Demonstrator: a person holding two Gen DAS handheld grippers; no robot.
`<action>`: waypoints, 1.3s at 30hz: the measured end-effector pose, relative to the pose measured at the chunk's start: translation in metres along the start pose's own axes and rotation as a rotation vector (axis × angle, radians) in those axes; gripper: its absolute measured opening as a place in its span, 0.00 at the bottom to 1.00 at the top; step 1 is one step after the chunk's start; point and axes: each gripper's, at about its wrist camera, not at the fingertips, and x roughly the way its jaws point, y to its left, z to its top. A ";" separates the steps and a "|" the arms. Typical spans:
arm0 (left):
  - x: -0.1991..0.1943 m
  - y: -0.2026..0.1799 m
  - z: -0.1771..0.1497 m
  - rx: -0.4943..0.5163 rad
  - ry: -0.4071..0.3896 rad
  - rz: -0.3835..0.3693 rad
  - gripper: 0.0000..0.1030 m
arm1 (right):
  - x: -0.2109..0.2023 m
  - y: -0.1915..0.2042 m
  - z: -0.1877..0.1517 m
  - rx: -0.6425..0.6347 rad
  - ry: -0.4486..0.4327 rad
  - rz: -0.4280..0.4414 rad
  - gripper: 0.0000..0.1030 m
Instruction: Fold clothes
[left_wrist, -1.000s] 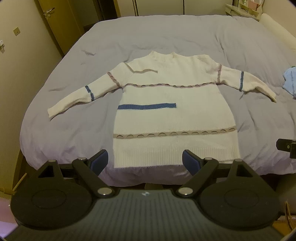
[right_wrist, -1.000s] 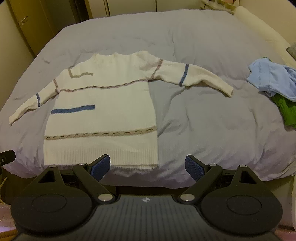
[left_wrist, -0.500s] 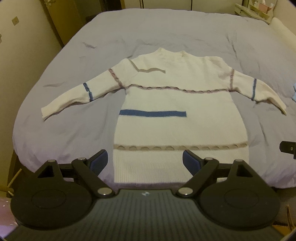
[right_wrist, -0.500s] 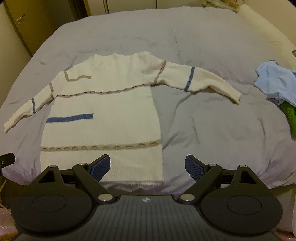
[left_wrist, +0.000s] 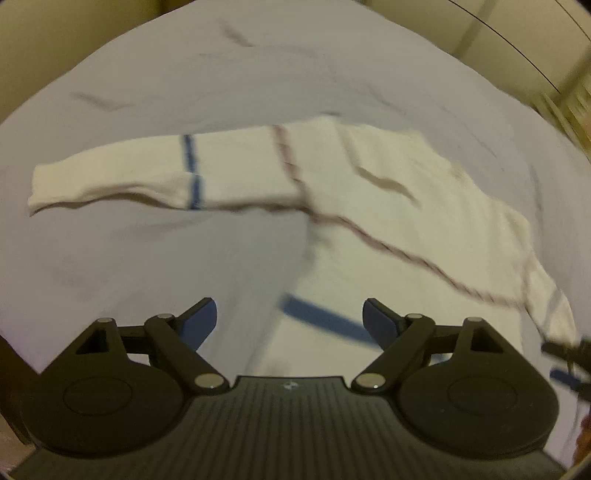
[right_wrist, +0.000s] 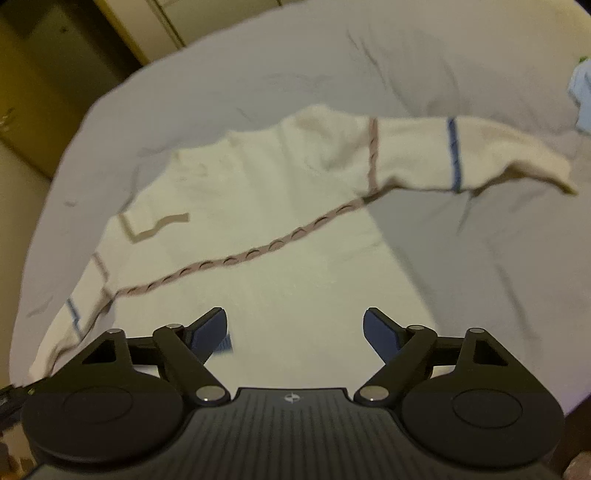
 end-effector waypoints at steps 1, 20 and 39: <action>0.012 0.012 0.008 -0.034 -0.002 0.010 0.80 | 0.016 0.008 0.005 -0.004 0.013 -0.018 0.77; 0.116 0.209 0.074 -0.659 -0.192 0.190 0.77 | 0.163 0.095 0.031 -0.190 0.053 -0.129 0.76; 0.065 -0.083 0.098 0.199 -0.277 -0.391 0.37 | 0.141 0.006 0.067 -0.042 -0.049 -0.185 0.76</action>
